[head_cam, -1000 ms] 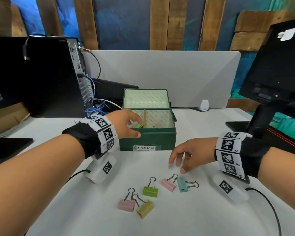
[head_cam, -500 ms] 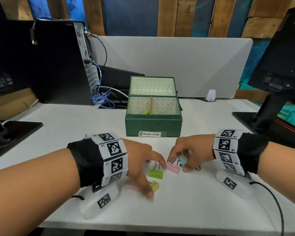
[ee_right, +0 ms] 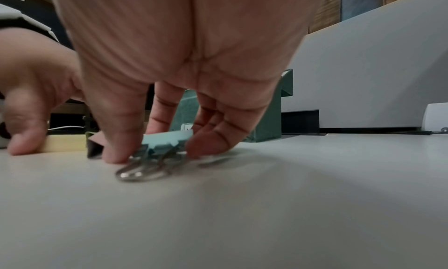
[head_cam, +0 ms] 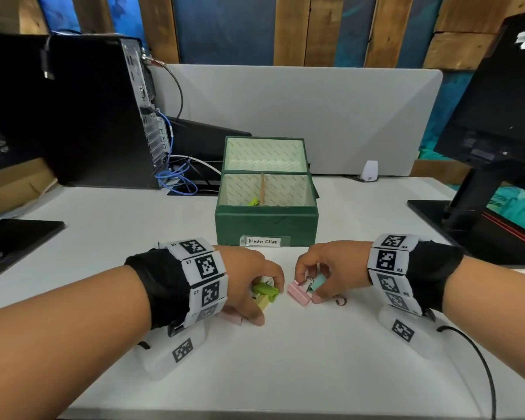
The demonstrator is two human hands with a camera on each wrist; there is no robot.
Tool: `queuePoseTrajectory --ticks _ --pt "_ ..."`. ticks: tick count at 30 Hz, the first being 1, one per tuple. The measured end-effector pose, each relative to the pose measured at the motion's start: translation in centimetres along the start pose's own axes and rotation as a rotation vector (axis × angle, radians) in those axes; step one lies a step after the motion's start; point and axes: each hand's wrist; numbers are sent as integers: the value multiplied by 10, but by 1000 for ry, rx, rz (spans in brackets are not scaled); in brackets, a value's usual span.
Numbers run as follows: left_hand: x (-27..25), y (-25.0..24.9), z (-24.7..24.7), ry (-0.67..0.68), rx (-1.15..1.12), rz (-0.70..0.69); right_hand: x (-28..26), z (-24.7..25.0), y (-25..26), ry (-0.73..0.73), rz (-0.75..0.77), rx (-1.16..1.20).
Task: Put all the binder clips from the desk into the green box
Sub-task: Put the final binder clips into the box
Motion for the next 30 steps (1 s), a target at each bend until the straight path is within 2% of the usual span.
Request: queuePoseTrajectory --ticks 8,12,21,25,30 --pt "1 8 -1 -19 -75 -3 0 -1 -3 -42 -12 21" --pt "-4 15 -2 -112 -101 35 0 -1 -1 -41 -21 6" --pt "-25 31 -4 128 5 -14 0 -1 -3 -103 -71 -34" --pt "-21 33 -7 126 47 -32 -2 0 -2 -137 -90 -43" --pt "-14 38 -10 51 22 -46 -2 2 -2 -171 -121 -3"
Point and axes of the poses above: each hand's wrist, its own x-axis towards the middle knuckle, its own z-axis out of the back of the hand, y = z × x, and after that the axes turned 3 degrees about y, right-handed
